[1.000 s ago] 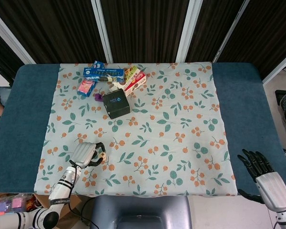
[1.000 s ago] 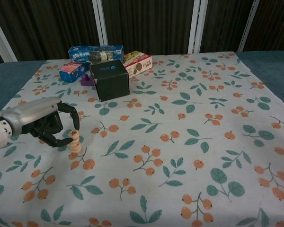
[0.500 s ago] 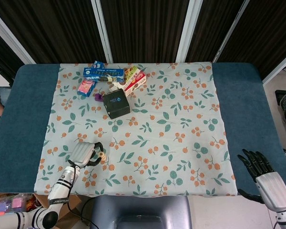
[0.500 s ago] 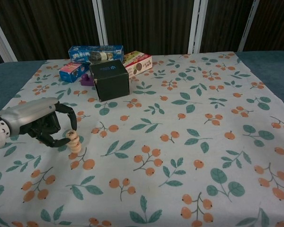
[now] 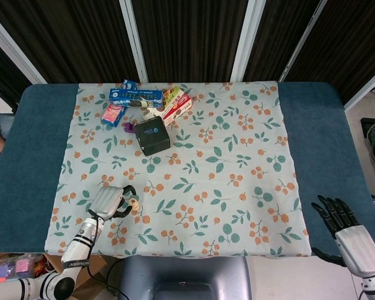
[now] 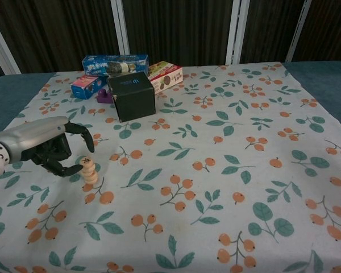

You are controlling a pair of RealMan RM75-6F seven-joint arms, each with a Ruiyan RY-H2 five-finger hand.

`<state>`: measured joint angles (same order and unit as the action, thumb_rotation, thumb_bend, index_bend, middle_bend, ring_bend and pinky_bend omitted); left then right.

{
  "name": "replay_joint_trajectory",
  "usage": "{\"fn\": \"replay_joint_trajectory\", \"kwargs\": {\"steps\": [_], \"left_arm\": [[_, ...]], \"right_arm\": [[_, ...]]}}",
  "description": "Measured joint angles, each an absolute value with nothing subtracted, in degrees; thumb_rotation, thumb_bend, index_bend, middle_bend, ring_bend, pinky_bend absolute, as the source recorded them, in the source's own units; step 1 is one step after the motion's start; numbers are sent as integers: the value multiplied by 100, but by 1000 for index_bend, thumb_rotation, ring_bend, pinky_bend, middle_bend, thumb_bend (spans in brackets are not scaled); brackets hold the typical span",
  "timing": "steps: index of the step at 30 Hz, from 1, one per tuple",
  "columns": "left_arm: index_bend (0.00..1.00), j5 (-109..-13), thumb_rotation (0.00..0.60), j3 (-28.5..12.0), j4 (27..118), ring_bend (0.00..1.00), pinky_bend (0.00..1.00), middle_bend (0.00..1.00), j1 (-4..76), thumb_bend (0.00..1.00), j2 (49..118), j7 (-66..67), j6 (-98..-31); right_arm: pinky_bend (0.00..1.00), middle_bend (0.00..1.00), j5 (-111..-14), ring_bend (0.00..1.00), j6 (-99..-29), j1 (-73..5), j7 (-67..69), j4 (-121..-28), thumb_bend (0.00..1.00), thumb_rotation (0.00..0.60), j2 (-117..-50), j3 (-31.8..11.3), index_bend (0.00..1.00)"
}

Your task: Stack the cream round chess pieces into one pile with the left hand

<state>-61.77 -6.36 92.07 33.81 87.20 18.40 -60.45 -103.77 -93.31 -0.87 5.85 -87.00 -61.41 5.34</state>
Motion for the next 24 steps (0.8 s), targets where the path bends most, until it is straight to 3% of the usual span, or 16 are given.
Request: {"fn": "replay_joint_trajectory", "kwargs": {"steps": [5, 6, 7, 10, 13, 14, 16, 24], "left_arm": [[324, -6529, 600, -625, 9430, 999, 1000, 996, 3287, 370, 8586, 1677, -6281], [304, -6638, 600, -616, 9474, 978, 1000, 971, 3256, 369, 8549, 1625, -6358], [264, -6814, 600, -595, 9536, 884, 955, 873, 3203, 372, 8490, 1535, -6478], [170, -7318, 600, -476, 9709, 451, 590, 474, 3029, 378, 8276, 1175, -6761], [137, -7824, 600, -299, 9857, 238, 342, 299, 2830, 377, 8002, 797, -7057], [117, -8101, 600, -180, 9929, 131, 211, 214, 2699, 377, 7834, 609, -7257], [86, -8404, 600, -37, 9950, 36, 87, 134, 2524, 378, 7660, 477, -7539], [0, -9406, 600, 945, 9032, 0, 0, 14, 1318, 390, 7337, -337, -8975]], "right_arm": [[0, 0, -10376, 0, -9332, -86, 589, -8696, 143, 600, -6136, 534, 0], [0, 0, -10375, 0, -9337, -84, 591, -8694, 142, 600, -6133, 534, 0], [0, 0, -10374, 0, -9343, -79, 594, -8694, 142, 600, -6130, 535, 0], [0, 0, -10361, 0, -9346, -69, 583, -8692, 142, 600, -6127, 536, 0], [0, 0, -10346, 0, -9330, -63, 571, -8702, 143, 600, -6121, 543, 0], [0, 0, -10336, 0, -9314, -61, 562, -8709, 143, 600, -6117, 547, 0], [0, 0, -10288, 0, -9258, -54, 517, -8742, 143, 600, -6098, 558, 0], [0, 0, -10198, 0, -8964, -96, 73, -8938, 142, 600, -6132, 565, 0]]}}
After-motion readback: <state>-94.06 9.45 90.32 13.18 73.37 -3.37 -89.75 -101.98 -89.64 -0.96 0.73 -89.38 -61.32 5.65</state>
